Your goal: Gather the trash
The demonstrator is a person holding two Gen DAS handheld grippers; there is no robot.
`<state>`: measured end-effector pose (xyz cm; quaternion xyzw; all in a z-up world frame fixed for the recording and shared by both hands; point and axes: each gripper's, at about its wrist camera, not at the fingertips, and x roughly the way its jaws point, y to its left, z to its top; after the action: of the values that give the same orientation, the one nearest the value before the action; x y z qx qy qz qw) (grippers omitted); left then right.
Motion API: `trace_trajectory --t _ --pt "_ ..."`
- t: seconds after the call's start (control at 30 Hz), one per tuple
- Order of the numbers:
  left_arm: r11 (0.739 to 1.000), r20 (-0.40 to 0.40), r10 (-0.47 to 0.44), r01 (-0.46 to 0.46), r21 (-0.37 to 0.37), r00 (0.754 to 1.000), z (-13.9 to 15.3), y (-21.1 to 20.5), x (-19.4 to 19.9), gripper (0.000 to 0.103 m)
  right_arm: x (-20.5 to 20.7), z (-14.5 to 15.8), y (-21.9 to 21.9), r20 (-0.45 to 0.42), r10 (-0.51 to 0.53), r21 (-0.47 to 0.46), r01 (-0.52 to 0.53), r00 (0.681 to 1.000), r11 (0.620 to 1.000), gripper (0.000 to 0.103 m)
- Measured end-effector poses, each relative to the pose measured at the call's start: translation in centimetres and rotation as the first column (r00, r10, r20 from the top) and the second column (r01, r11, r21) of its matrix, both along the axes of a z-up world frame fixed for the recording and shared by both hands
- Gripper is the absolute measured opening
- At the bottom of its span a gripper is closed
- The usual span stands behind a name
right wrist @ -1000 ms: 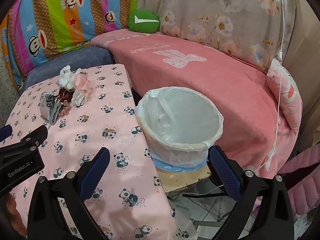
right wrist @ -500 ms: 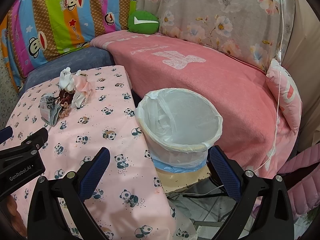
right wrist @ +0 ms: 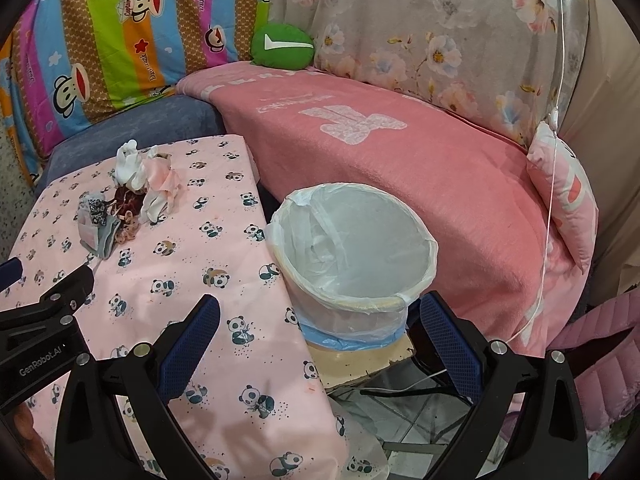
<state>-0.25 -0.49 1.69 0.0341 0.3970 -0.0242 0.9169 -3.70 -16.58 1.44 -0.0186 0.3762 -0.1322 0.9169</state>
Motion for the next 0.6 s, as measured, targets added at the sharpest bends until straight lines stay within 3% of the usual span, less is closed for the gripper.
trace_trajectory --t 0.6 --pt "0.999 -0.01 -0.04 0.04 0.008 0.999 0.69 -0.27 -0.27 0.096 -0.86 0.69 0.43 0.0 -0.007 -0.027 0.007 1.0 1.0 0.098"
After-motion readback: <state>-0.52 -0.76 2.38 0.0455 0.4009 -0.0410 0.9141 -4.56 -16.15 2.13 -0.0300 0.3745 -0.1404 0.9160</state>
